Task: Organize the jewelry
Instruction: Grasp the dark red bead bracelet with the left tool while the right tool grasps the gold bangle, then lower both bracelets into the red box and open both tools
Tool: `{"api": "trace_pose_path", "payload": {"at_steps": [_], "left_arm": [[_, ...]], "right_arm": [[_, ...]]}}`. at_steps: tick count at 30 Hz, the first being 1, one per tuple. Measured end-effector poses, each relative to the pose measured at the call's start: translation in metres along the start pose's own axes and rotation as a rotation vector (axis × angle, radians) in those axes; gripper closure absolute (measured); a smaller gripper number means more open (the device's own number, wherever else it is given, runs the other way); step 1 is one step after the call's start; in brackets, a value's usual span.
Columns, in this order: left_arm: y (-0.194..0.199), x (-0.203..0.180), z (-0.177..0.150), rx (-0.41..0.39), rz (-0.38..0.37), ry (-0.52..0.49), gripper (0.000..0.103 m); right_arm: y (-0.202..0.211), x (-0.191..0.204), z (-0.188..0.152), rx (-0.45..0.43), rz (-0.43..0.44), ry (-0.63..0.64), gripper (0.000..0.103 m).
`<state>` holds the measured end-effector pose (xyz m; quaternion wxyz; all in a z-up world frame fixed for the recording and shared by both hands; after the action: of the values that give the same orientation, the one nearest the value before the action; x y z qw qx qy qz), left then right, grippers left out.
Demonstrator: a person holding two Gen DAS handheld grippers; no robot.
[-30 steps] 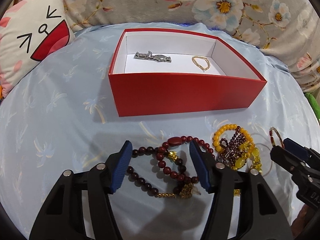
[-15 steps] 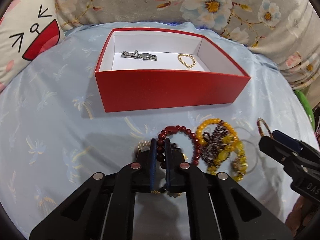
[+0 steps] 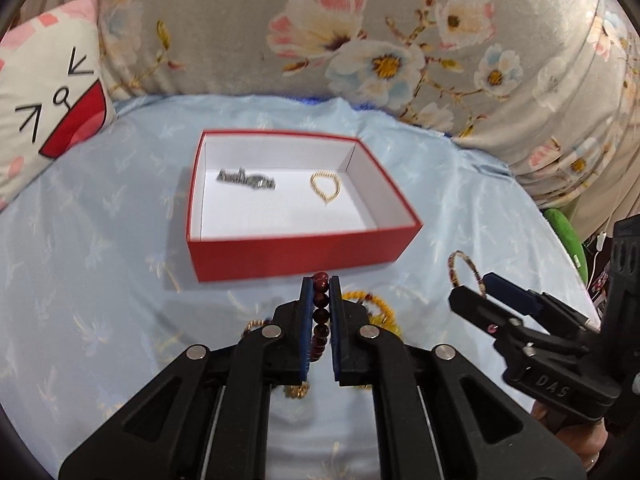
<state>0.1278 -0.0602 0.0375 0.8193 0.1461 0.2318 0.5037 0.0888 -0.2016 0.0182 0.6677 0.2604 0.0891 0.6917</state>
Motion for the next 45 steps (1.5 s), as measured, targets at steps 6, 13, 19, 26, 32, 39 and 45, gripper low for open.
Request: {"api": "trace_pose_path", "payload": {"at_steps": [6, 13, 19, 26, 32, 39, 45], "left_arm": [[-0.006, -0.003, 0.049, -0.083, 0.016, -0.037, 0.096], [-0.038, 0.022, 0.083, -0.117, 0.063, -0.032, 0.096], [-0.076, 0.046, 0.088, -0.093, 0.1, -0.014, 0.096], [-0.11, 0.067, 0.077, -0.054, 0.125, 0.0, 0.096], [-0.128, 0.077, 0.063, -0.017, 0.145, -0.01, 0.095], [-0.127, 0.081, 0.064, -0.042, 0.155, 0.006, 0.078], [-0.102, 0.082, 0.073, -0.08, 0.174, 0.011, 0.066]], "right_arm": [[-0.011, 0.011, 0.036, -0.052, 0.018, 0.042, 0.043], [-0.052, 0.023, 0.063, -0.05, 0.038, 0.069, 0.043], [-0.098, 0.029, 0.066, -0.006, 0.042, 0.083, 0.043], [-0.142, 0.029, 0.05, 0.056, 0.019, 0.114, 0.043], [-0.16, 0.022, 0.036, 0.091, 0.001, 0.118, 0.043], [-0.16, 0.015, 0.04, 0.067, -0.039, 0.127, 0.035], [-0.133, 0.003, 0.055, 0.021, -0.031, 0.068, 0.034]]}}
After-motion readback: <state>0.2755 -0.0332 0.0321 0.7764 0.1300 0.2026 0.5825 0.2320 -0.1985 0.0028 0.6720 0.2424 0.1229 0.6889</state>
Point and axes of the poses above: each gripper's, at about its wrist camera, not at the fingertips, and y roughly against the way its jaws point, x to its left, z to its top, the point moved 8 cm from there along -y, roughly the way its jaws point, and after that the axes turned 14 degrees about -x, right-handed, at the moved point
